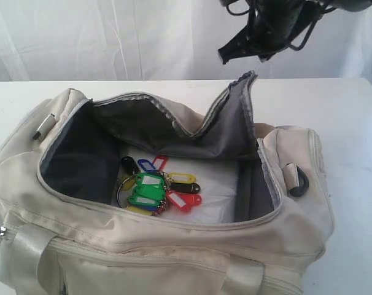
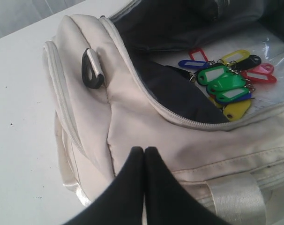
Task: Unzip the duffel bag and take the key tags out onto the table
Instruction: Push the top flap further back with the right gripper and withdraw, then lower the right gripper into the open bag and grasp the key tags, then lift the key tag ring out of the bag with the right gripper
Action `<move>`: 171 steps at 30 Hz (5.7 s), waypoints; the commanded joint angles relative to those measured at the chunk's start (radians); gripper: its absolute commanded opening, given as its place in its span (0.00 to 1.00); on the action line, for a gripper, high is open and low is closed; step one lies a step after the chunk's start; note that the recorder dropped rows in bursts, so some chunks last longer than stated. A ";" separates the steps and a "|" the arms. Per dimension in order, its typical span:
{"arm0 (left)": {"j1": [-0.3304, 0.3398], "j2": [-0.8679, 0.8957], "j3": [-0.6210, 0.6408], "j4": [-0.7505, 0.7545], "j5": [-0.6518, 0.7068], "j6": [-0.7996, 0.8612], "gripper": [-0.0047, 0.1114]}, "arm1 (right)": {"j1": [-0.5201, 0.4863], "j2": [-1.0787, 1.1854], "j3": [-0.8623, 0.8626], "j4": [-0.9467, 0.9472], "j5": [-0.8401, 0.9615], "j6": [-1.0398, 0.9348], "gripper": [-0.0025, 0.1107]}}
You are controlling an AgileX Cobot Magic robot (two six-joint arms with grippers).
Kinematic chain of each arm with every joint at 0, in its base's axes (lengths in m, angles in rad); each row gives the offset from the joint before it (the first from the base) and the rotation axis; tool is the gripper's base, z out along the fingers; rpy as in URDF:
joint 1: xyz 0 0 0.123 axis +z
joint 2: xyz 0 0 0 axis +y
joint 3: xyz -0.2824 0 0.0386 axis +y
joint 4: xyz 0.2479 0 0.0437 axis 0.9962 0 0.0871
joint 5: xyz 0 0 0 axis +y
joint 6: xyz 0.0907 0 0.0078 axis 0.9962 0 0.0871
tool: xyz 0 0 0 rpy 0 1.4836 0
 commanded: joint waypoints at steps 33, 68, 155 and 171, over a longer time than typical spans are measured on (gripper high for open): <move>0.002 -0.007 0.007 -0.029 0.000 -0.007 0.04 | 0.215 0.140 -0.003 -0.616 -0.055 0.587 0.02; 0.002 -0.007 0.027 -0.025 -0.031 0.030 0.04 | 0.215 -0.714 0.634 0.249 0.022 -0.189 0.02; 0.002 -0.237 0.130 -0.016 -0.137 0.003 0.04 | 0.389 -0.505 0.319 0.009 0.019 -0.286 0.02; 0.002 -0.237 0.130 -0.020 -0.135 0.001 0.04 | 0.166 -0.868 0.706 -0.258 0.185 -0.035 0.02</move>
